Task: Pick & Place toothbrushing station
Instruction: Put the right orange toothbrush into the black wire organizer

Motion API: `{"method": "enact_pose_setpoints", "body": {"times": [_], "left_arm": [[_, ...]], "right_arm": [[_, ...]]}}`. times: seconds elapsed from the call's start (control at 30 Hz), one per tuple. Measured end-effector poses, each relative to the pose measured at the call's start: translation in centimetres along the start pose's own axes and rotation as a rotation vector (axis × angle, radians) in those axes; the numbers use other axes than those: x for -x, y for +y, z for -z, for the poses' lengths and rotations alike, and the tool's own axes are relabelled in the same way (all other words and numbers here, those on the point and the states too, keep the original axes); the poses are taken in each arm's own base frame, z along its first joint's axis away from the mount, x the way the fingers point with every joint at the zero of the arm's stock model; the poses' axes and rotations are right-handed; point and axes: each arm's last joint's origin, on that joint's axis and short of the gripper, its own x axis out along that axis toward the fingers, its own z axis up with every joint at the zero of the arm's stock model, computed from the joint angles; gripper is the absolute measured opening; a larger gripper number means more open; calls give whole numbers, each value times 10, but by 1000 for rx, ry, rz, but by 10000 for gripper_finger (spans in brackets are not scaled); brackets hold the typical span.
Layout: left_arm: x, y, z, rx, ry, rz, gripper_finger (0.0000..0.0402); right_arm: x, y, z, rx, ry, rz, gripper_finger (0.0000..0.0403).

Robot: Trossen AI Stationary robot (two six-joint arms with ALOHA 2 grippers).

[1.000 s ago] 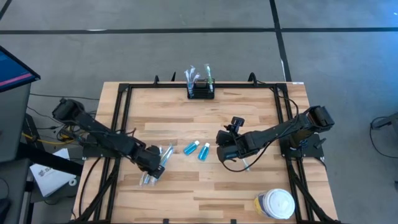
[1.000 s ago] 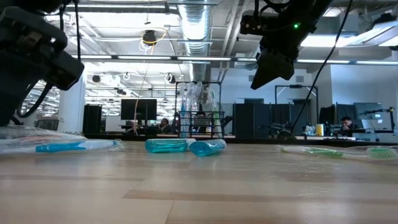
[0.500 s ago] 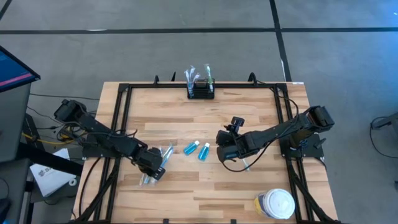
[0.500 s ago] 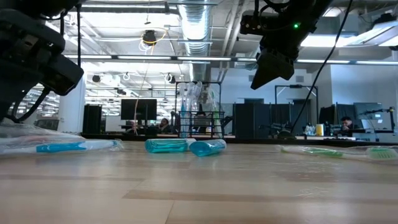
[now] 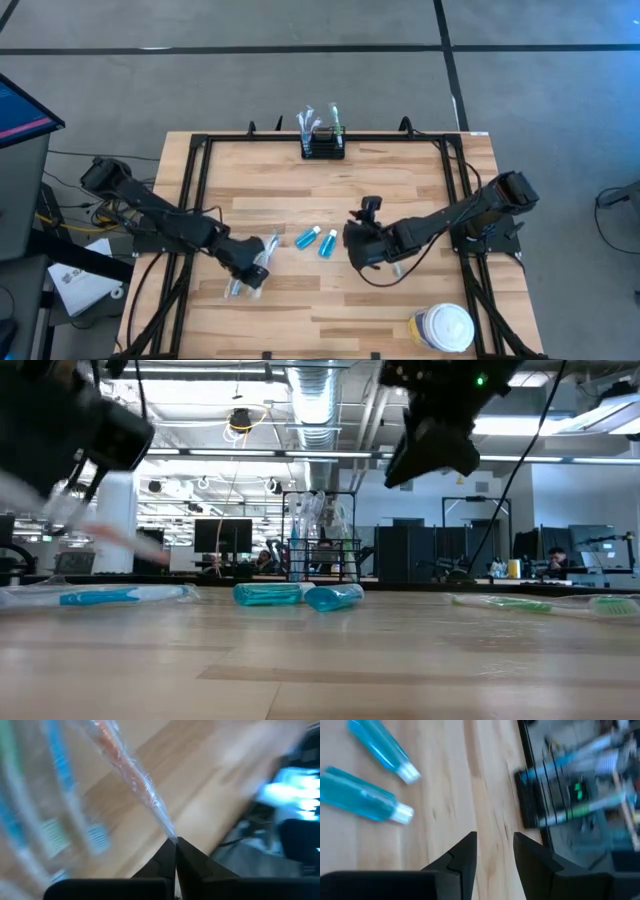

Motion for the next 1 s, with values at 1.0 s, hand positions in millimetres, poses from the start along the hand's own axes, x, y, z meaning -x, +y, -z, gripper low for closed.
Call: {"method": "enact_pose_setpoints", "body": {"times": [1.0], "left_arm": [[44,-36,-48,-246,-315,464,0]], "right_arm": [[33,15,-50,194,-499,-109,118]]}}
